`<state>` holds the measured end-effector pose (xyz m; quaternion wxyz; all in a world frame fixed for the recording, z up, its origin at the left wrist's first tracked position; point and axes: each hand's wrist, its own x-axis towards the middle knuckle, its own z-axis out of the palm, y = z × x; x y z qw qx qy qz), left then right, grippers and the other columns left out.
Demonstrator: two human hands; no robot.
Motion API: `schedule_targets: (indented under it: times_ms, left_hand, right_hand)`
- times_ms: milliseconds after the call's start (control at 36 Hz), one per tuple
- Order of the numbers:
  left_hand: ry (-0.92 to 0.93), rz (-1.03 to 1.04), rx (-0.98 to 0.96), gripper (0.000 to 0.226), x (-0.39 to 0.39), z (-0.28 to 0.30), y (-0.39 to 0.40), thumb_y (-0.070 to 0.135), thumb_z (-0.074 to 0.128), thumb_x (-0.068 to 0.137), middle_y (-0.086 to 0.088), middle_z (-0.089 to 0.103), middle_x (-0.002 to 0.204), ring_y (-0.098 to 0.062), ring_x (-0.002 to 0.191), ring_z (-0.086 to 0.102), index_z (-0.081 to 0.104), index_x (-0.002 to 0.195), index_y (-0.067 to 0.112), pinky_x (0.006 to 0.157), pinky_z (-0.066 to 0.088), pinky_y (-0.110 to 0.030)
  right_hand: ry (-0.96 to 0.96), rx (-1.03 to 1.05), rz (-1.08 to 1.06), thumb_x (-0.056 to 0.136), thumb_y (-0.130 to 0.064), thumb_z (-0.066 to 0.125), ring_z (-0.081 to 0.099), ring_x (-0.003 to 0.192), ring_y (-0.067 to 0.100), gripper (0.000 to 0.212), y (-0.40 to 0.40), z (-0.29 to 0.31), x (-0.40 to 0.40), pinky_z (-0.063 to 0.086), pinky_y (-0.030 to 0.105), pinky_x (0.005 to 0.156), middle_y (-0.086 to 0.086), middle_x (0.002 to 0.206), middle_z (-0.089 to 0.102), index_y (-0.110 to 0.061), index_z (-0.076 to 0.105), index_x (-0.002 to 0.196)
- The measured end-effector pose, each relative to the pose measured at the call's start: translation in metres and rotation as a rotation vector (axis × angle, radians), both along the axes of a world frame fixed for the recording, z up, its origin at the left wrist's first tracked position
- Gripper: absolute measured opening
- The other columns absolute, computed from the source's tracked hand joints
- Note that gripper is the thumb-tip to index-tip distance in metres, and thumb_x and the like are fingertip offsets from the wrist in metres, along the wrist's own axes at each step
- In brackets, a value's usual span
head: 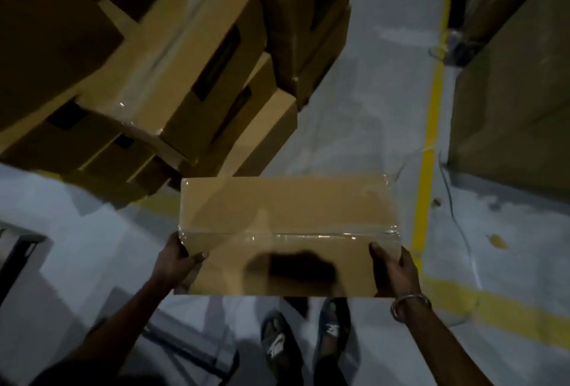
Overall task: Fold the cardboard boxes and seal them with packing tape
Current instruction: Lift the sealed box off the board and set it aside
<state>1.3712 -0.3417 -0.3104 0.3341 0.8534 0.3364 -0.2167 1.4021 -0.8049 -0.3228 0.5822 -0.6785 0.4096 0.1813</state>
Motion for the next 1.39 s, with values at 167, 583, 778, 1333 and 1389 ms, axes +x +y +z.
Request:
schedule_targets:
  times_ms: [167,583,778,1333,1389]
  left_hand:
    - [0.024,-0.083,0.004,0.091,0.013,-0.18,0.048,0.066,0.085,0.07,0.002,0.066,0.12,-0.026,0.108,0.066,0.05,0.141,0.021,0.091,0.058,-0.049]
    - [-0.021,-0.254,0.094,0.064,0.01,-0.277,0.019,0.049,0.082,0.082,-0.002,0.068,0.1,-0.019,0.082,0.069,0.047,0.125,0.018,0.069,0.057,-0.039]
    - [0.156,-0.535,0.133,0.101,-0.004,-0.188,-0.045,0.055,0.08,0.077,-0.027,0.05,0.141,-0.047,0.127,0.054,0.038,0.152,0.001,0.1,0.052,-0.052]
    - [-0.249,0.148,-0.371,0.073,-0.214,0.242,-0.173,0.052,0.073,0.088,-0.003,0.057,0.144,-0.02,0.114,0.066,0.052,0.15,0.02,0.091,0.056,-0.027]
    - [-0.278,0.227,-0.36,0.07,-0.257,0.249,-0.163,0.057,0.07,0.085,0.002,0.059,0.139,-0.015,0.111,0.067,0.054,0.147,0.028,0.081,0.055,-0.019]
  right_hand:
    - [0.047,0.067,-0.03,0.077,-0.034,0.093,0.072,0.097,0.032,0.057,0.012,-0.181,-0.007,0.061,0.048,0.081,0.005,0.11,0.075,-0.016,0.067,0.124]
    - [0.199,-0.231,0.206,0.06,-0.073,0.087,0.072,0.099,0.04,0.098,0.007,-0.32,-0.023,0.06,0.06,0.085,0.02,0.116,0.07,-0.02,0.046,0.131]
    - [0.177,-0.39,0.47,0.088,-0.036,0.08,0.043,0.14,0.044,0.086,0.041,-0.155,-0.018,0.04,0.053,0.113,0.027,0.151,0.043,-0.001,0.037,0.154]
    - [-0.005,-0.213,0.993,0.091,-0.043,0.068,0.061,0.122,0.034,0.064,0.129,0.251,-0.138,0.051,0.037,0.1,0.013,0.136,0.063,-0.02,0.046,0.146]
    - [-0.033,-0.199,1.065,0.093,-0.039,0.068,0.064,0.115,0.031,0.059,0.142,0.267,-0.166,0.051,0.033,0.091,0.013,0.131,0.066,-0.016,0.047,0.144]
